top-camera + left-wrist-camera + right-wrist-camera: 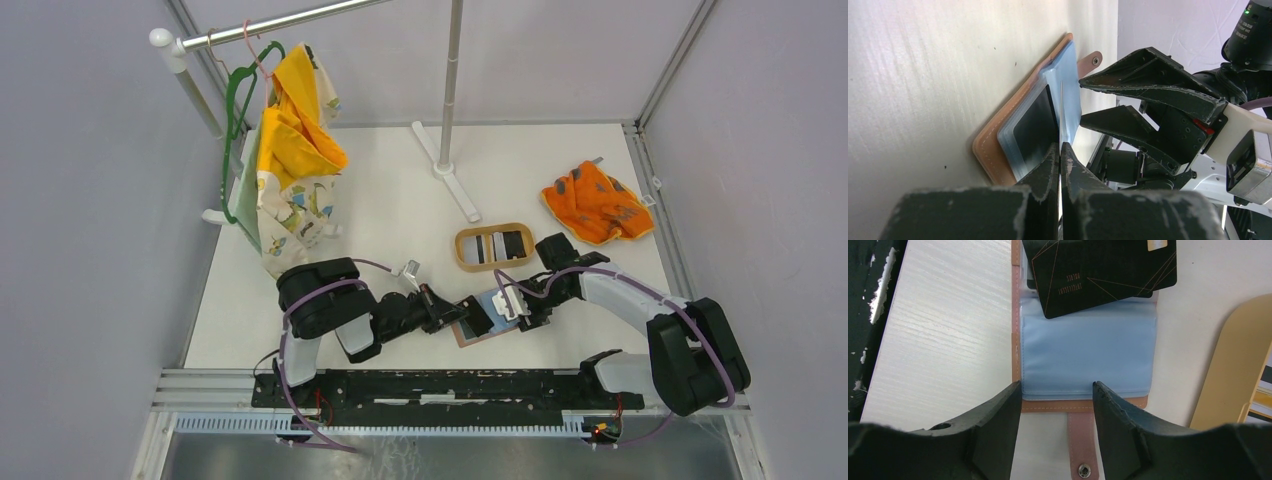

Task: Put the credit cards into the card holder
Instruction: Insert the credit card into the card holder.

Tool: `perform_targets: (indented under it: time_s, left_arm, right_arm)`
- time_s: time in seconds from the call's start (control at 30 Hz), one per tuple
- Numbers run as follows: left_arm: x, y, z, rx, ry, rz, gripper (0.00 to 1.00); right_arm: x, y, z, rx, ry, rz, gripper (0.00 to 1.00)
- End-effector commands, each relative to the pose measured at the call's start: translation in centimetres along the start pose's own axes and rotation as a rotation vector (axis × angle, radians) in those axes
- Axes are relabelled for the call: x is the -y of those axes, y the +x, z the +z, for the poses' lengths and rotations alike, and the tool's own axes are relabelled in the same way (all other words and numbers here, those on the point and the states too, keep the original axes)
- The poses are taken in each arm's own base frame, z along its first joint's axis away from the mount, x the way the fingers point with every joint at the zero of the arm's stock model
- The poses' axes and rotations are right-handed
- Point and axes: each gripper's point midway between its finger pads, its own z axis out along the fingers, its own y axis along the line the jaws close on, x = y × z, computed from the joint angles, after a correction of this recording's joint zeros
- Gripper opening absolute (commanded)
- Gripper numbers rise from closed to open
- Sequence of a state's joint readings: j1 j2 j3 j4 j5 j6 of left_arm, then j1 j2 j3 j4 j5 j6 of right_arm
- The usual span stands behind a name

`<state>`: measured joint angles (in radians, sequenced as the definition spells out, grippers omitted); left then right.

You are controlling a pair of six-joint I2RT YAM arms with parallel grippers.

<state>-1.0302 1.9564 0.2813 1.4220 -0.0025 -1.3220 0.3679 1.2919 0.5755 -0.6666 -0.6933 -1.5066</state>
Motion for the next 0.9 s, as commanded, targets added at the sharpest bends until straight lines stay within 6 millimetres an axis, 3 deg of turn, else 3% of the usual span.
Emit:
perform_targets:
  time_s: [0.0, 0.87]
  left_arm:
    - [0.7, -0.3, 0.3, 0.026, 0.009, -0.033, 0.02]
    - [0.8, 0.5, 1.3, -0.005, 0.021, -0.075, 0.02]
  right_arm:
    - [0.1, 0.7, 0.2, -0.036, -0.004, -0.005, 0.59]
    - [0.1, 0.8, 0.4, -0.043, -0.003, 0.004, 0.59]
